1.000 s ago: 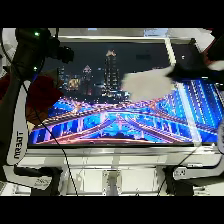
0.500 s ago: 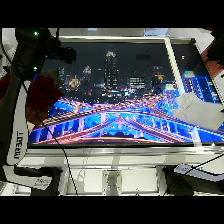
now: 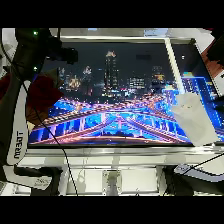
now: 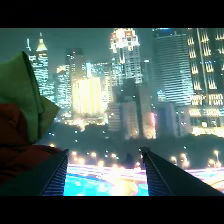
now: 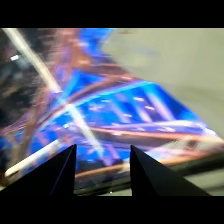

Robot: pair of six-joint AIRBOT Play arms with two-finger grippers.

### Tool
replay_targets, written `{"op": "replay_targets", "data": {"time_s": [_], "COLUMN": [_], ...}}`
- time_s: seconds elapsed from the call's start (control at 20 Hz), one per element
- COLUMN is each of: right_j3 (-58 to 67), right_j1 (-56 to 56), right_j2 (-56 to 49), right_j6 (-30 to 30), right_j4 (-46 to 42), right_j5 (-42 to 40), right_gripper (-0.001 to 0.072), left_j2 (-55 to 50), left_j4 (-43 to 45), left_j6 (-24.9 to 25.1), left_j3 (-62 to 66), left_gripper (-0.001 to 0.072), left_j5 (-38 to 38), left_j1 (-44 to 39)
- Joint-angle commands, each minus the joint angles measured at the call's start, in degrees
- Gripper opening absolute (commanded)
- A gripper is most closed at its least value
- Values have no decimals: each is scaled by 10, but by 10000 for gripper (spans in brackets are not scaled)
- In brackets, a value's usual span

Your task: Fold the shirts.

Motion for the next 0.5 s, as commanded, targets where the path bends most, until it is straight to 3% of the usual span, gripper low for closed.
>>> {"op": "replay_targets", "data": {"time_s": [0.0, 0.25, 0.45], "right_j3": [2, 0, 0], "right_j1": [83, 234, 291], "right_j2": [0, 0, 0], "right_j6": [-60, -78, -77], "right_j4": [90, -88, -114], "right_j5": [-38, -80, -90], "right_gripper": [382, 382, 382], "left_j2": [0, 0, 0], "left_j4": [-32, -49, -50], "left_j6": [-5, -7, -8], "left_j3": [0, 0, 0], "left_gripper": [537, 538, 538], "left_j5": [7, 25, 20], "left_j1": [0, 0, 0]}}
